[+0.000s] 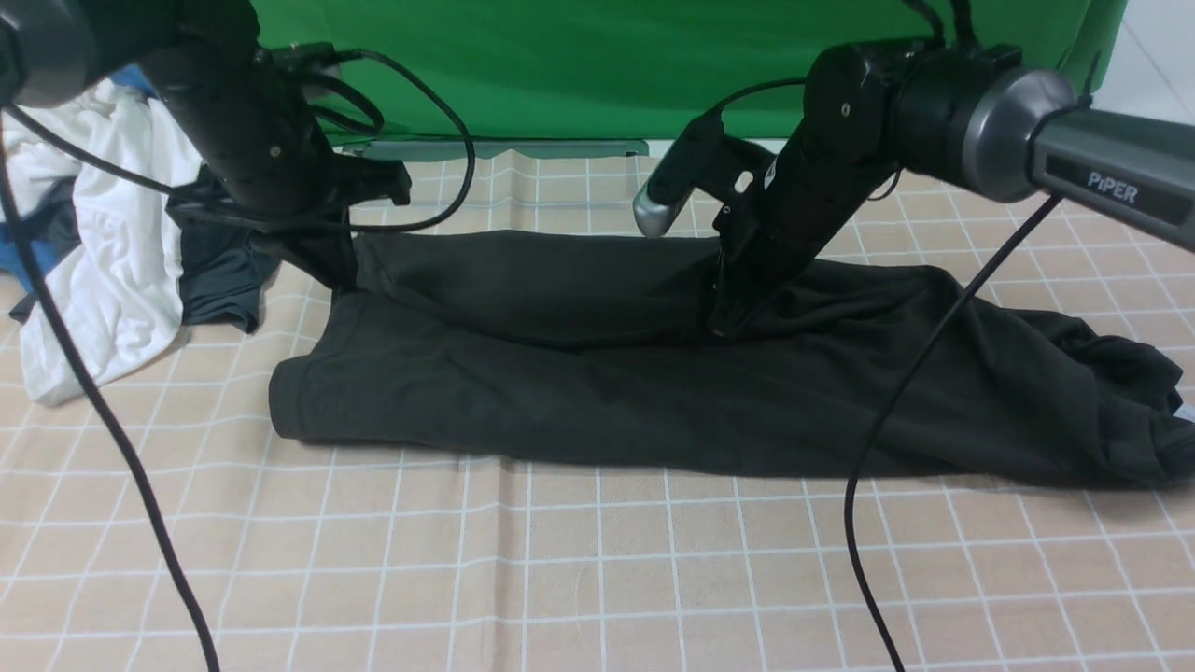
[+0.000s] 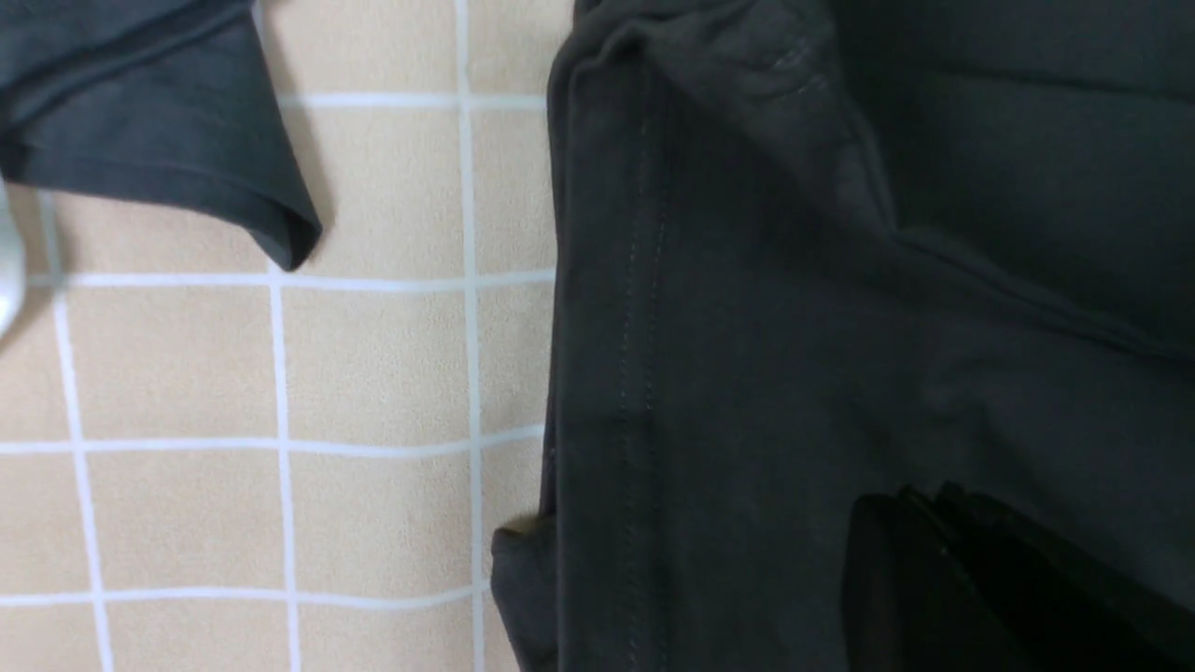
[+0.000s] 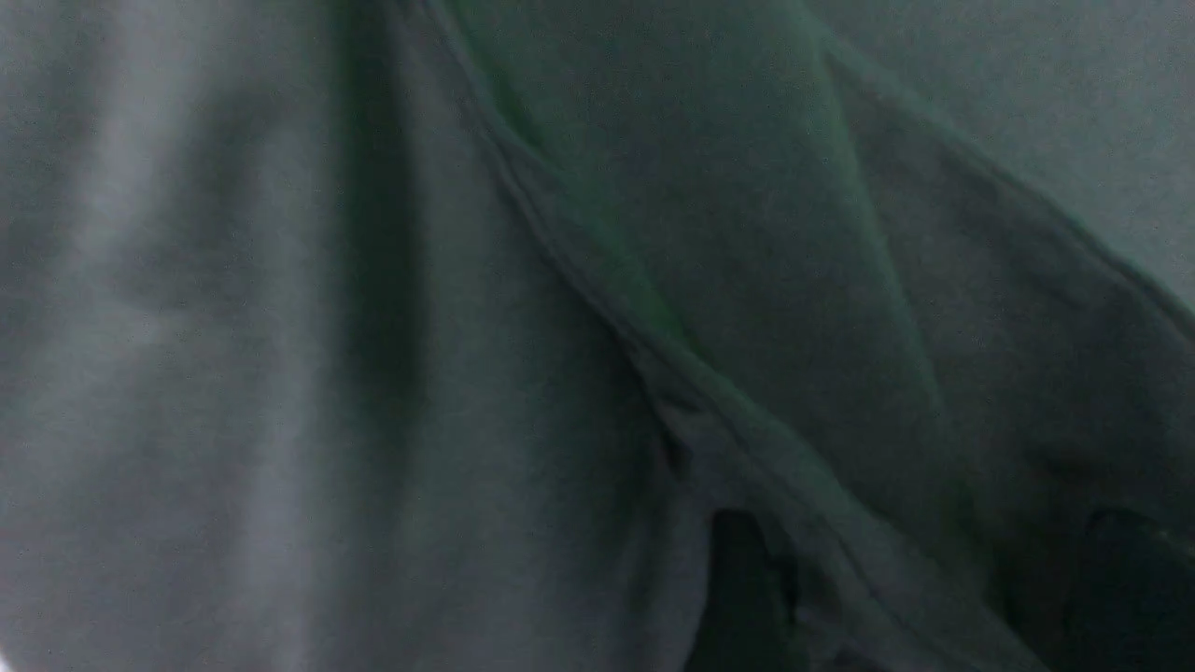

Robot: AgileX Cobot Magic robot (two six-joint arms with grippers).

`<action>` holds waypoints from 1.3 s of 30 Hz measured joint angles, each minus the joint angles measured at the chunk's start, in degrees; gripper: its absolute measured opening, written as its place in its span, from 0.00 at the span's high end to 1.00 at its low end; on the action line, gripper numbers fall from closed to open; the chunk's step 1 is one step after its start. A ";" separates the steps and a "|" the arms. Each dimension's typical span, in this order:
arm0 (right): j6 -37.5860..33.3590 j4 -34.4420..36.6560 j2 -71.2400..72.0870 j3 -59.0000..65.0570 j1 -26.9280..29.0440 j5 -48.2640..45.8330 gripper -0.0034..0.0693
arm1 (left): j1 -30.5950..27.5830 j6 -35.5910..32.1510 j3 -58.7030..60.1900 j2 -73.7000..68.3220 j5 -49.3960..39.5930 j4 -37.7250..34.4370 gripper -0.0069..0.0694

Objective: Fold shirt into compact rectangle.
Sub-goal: 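Fold the black garment in half by bringing its near edge over to the far edge, then pull the folded dark garment lengthwise by its ends to straighten it flat on the table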

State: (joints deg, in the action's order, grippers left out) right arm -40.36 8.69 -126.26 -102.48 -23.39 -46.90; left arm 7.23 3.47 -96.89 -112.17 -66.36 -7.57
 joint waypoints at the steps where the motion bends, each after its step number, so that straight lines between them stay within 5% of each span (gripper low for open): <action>1: -0.14 -0.05 -0.36 0.00 0.00 0.11 0.31 | 0.06 0.00 0.13 0.52 0.14 0.03 0.88; 7: -0.38 -0.12 -1.88 0.00 0.00 0.47 0.47 | 0.11 0.00 0.24 2.12 1.23 -0.03 0.88; 10: -1.04 -0.12 -2.08 0.00 0.00 1.79 0.77 | 0.11 0.00 0.24 2.29 1.67 -0.22 0.88; 13: -0.42 -0.12 -1.95 0.00 0.06 3.07 0.87 | 0.11 0.00 0.30 2.29 1.74 -0.23 0.88; 34: 4.08 -0.54 -3.01 -3.47 2.40 16.69 0.85 | 0.21 -0.06 0.30 2.29 1.20 -0.44 0.88; 39: 8.87 -0.54 -3.57 -3.41 2.64 23.19 0.70 | 0.21 -0.06 0.30 2.29 0.58 -0.44 0.88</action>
State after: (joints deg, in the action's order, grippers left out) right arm -31.49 8.15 -129.83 -105.89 -20.75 -23.71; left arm 7.44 3.41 -96.59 -109.88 -65.78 -8.01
